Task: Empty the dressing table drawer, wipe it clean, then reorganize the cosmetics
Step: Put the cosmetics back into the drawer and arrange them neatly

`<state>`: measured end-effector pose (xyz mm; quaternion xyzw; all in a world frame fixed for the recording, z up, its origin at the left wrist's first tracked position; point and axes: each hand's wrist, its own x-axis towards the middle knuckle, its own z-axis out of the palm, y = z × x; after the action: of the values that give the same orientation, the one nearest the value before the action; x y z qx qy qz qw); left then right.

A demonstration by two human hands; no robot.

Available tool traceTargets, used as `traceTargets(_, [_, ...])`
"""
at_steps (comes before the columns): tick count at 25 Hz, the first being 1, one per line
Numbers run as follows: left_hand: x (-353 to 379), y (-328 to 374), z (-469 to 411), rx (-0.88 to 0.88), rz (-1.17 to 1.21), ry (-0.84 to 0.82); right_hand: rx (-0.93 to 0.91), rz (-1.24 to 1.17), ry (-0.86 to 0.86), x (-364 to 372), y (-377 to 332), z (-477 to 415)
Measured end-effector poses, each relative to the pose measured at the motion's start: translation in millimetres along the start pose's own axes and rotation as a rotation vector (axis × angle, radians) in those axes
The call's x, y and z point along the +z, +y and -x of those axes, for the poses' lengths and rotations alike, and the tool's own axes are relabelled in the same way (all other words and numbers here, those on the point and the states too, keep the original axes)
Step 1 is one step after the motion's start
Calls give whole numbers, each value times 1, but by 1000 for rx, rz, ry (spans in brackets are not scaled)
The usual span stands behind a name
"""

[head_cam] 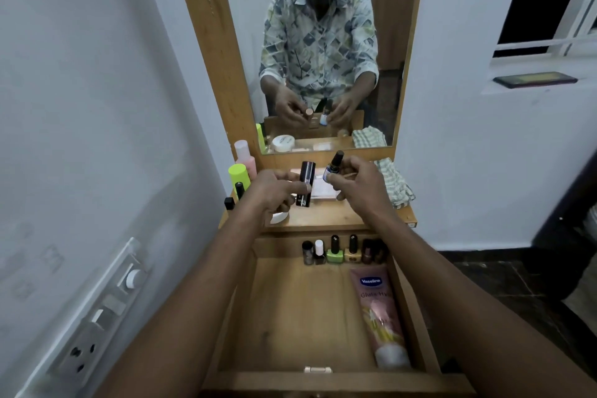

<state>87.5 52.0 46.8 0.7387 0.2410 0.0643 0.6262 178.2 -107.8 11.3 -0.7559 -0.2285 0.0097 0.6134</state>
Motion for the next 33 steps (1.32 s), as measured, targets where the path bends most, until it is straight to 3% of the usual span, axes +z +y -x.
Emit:
traceTargets(4, [2,-42,29,98,173,-149,2,-31,-73,-6,2,36])
traceTargets(8, [3,-66,40,295,171,-170,1,-91,-99,-7,3,62])
traceTargets(12, [0,-73,45,345,186,-159,17,-68,-151,-3,7,74])
traceTargets(14, [-3,-74,49,228,291,-207,13,-64,-154,-1,10,76])
traceTargets(19, [-4,-85,62,-317,581,-424,87,-95,-140,-2,14,89])
traceTargets(23, [-6,-104,53,-495,715,-300,131,-59,-163,-1,19,101])
traceTargets(26, [-6,-113,53,-361,316,-89,171,116,-118,-1,24,106])
traceTargets(29, [-1,-120,55,-199,-196,245,249,380,-238,23,35,120])
traceTargets(33, [15,-132,42,-70,-390,408,340,558,-238,81,51,124])
